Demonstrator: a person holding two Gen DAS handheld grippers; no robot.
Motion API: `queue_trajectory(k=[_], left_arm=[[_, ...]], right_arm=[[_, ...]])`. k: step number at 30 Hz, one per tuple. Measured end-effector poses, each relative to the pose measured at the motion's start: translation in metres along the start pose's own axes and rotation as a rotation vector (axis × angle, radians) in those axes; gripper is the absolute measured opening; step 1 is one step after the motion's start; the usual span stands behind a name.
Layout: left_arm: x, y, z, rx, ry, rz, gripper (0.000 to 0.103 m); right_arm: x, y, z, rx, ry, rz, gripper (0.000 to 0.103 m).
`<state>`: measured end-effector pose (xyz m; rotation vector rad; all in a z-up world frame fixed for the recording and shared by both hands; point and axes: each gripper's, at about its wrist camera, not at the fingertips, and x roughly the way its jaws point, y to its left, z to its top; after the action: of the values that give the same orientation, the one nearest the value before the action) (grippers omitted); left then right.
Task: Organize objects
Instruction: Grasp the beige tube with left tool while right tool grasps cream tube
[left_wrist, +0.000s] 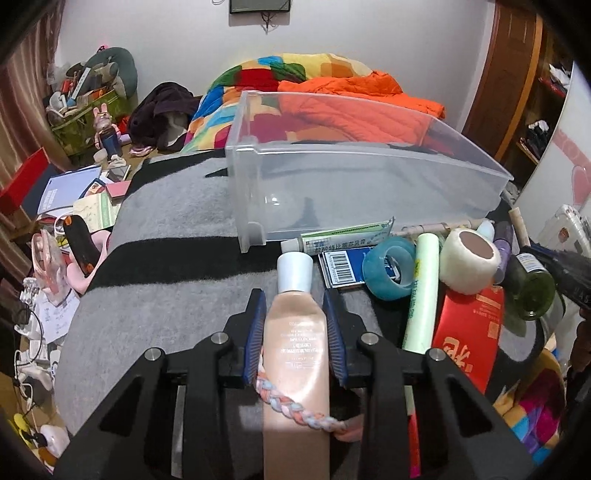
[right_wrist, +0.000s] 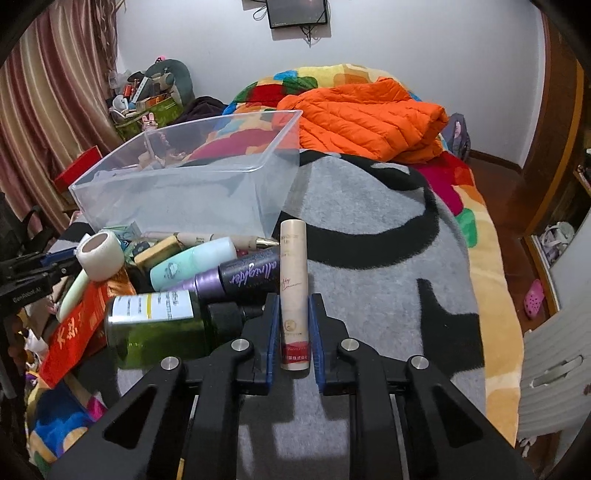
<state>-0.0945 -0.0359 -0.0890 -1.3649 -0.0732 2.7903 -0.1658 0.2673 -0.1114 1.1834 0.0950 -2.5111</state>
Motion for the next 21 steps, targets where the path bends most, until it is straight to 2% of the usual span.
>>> queue_trajectory(k=[8,21], left_arm=[[-0.029,0.008,0.007,-0.041,-0.078,-0.003,0.032],[-0.073,0.003,0.042,-0.058,-0.225,-0.031,0.031]], right_arm=[[-0.025,0.002,0.001,0.018,-0.069,-0.021,0.014],[-0.06,0.024,0.03,0.015,-0.205,0.024,0.014]])
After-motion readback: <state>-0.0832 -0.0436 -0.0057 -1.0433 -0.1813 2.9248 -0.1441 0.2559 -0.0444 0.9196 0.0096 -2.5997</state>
